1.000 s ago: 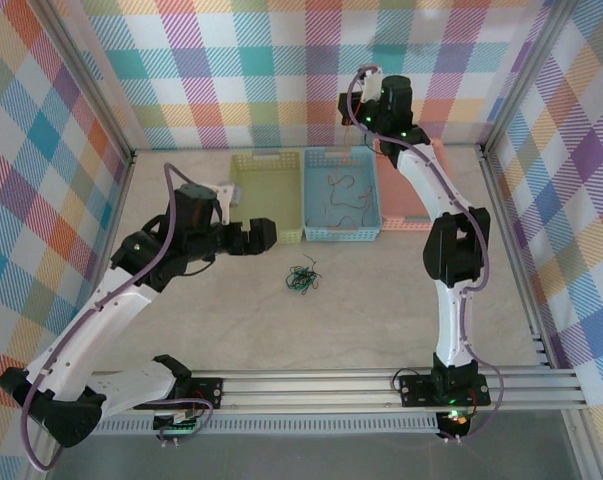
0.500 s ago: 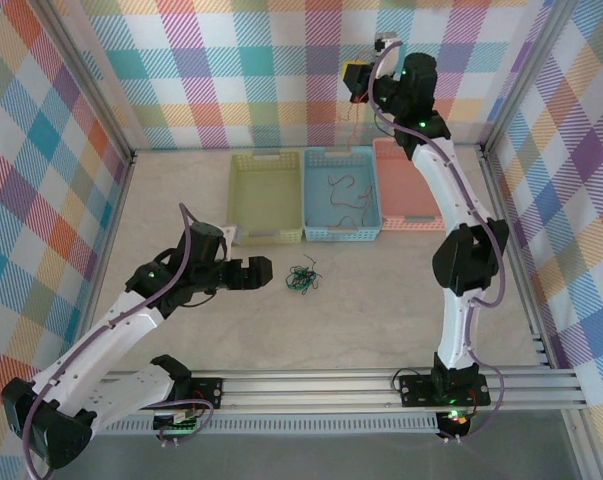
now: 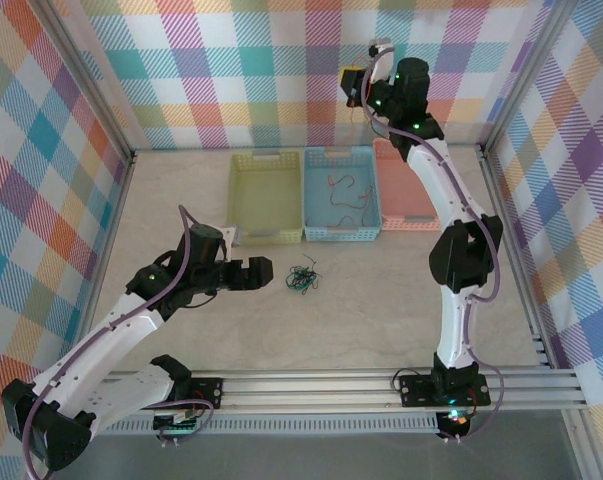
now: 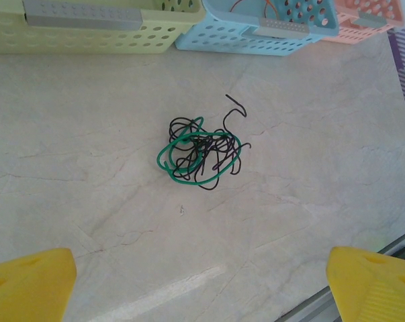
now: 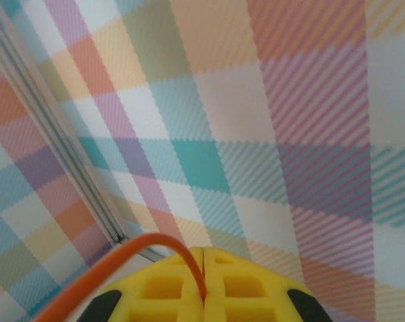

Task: Untangle the cables

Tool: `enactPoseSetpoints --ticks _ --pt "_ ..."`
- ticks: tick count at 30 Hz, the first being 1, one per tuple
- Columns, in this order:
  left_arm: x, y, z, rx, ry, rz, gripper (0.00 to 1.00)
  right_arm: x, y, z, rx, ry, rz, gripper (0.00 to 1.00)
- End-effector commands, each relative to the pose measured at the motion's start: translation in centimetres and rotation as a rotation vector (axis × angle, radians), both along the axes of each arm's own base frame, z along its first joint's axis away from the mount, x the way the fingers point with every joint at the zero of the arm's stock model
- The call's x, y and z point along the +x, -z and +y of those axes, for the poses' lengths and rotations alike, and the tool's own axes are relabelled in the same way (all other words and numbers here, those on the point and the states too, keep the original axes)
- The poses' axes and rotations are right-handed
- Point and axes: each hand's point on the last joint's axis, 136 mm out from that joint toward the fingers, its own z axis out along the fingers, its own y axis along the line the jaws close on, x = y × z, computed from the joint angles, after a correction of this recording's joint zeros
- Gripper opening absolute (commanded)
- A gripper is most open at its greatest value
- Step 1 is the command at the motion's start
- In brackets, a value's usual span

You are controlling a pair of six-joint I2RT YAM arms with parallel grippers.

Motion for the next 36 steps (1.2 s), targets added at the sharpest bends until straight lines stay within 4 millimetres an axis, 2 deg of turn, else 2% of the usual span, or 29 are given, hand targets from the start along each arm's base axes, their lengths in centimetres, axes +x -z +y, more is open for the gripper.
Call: enactPoseSetpoints --ticks 1,5,10,16,20,23,28,31,36 --pt "-0.2 -0.1 0.1 -0.02 -0.003 -0.004 0.95 1.9 4.1 -0.4 -0.059 0.044 0.057 0.0" --pt "-0.2 0.1 0.1 -0.018 -0.001 -0.001 0.95 3.4 8.2 -0.3 -0.078 0.059 0.123 0.0" --pt "-0.3 0.5 0.0 -0.022 0.0 0.006 0.95 4.4 12.2 0.2 -0.09 0.054 0.194 0.0" --pt "-0.4 1.1 0.0 -0.028 0.0 0.012 0.95 4.4 18.3 0.6 -0.189 0.063 0.309 0.0" --pt "-0.4 1.4 -0.2 -0.033 0.002 0.02 0.95 3.9 21.6 0.1 -0.286 0.084 0.369 0.07" --pt "-0.4 1.3 -0.2 -0.037 0.002 0.018 0.95 3.0 23.3 -0.3 -0.362 0.079 0.418 0.2" --pt "-0.3 1.1 -0.3 -0.04 0.004 0.013 0.95 0.7 24.7 -1.1 -0.484 0.069 0.5 0.33" --pt "-0.3 1.0 -0.4 -0.046 0.004 0.013 0.95 -1.2 25.1 -0.9 -0.562 0.036 0.54 0.37" --pt "-0.4 1.0 -0.4 -0.053 0.002 0.017 0.95 -3.7 25.2 -1.1 -0.837 0.017 0.487 0.42"
